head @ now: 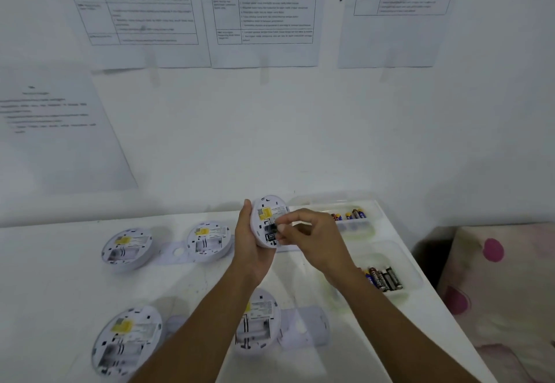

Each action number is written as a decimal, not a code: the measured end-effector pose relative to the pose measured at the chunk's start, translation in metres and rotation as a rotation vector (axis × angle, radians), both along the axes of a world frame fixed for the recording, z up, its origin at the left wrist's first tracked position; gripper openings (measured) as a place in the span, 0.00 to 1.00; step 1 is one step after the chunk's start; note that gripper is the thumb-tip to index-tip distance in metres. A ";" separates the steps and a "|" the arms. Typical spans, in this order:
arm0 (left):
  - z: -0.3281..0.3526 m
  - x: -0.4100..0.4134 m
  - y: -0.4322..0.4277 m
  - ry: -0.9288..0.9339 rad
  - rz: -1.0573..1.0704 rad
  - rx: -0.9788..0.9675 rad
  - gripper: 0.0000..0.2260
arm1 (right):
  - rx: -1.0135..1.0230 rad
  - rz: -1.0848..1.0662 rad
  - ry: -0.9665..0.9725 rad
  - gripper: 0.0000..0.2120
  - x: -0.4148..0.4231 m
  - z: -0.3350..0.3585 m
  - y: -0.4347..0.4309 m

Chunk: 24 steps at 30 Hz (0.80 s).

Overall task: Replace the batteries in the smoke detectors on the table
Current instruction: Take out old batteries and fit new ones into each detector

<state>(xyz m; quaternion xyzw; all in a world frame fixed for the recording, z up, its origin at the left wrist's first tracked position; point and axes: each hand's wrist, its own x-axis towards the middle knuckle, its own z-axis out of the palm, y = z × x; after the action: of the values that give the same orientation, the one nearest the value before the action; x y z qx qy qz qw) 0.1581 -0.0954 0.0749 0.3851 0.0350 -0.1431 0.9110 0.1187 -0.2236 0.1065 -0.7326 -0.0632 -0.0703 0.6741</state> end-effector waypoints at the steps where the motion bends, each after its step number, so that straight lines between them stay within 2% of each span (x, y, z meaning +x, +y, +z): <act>1: -0.001 -0.001 0.002 -0.001 -0.002 0.002 0.26 | -0.002 0.006 0.010 0.07 -0.001 -0.001 0.003; 3: -0.003 -0.003 0.006 -0.004 -0.013 0.016 0.25 | -0.052 -0.004 0.024 0.14 -0.001 -0.005 0.009; 6: 0.000 -0.007 0.012 0.013 -0.012 0.009 0.24 | -0.237 -0.144 0.026 0.32 0.006 -0.011 0.016; 8: 0.002 -0.009 0.017 0.034 0.002 -0.008 0.26 | -0.249 -0.162 0.068 0.43 0.009 -0.011 0.020; 12: 0.004 -0.010 0.026 0.051 0.014 -0.055 0.29 | -0.142 -0.090 0.205 0.52 0.015 -0.014 0.028; 14: 0.004 -0.010 0.033 0.045 0.007 -0.049 0.29 | -0.160 -0.055 0.239 0.55 0.019 -0.017 0.032; 16: 0.002 -0.010 0.040 0.049 -0.004 -0.033 0.29 | -0.158 0.013 0.253 0.53 0.024 -0.020 0.034; 17: 0.000 -0.010 0.044 0.055 -0.003 -0.038 0.30 | -0.143 0.039 0.254 0.47 0.026 -0.022 0.033; 19: -0.002 -0.008 0.055 0.066 0.030 -0.064 0.32 | -0.139 0.024 0.232 0.28 0.032 -0.023 0.027; 20: -0.004 -0.007 0.061 0.068 0.057 -0.082 0.33 | -0.212 -0.016 0.190 0.20 0.037 -0.026 0.022; 22: -0.006 -0.004 0.073 0.074 0.097 -0.116 0.33 | -0.549 -0.054 0.077 0.14 0.050 -0.035 0.008; 24: -0.008 -0.002 0.082 0.075 0.102 -0.128 0.33 | -0.901 0.039 0.036 0.16 0.062 -0.043 0.000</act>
<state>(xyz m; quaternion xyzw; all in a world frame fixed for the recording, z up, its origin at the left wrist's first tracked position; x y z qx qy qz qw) 0.1558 -0.0131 0.0672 0.3182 0.0797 -0.1127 0.9379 0.1809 -0.2231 0.0630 -0.9528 -0.0896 -0.0103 0.2900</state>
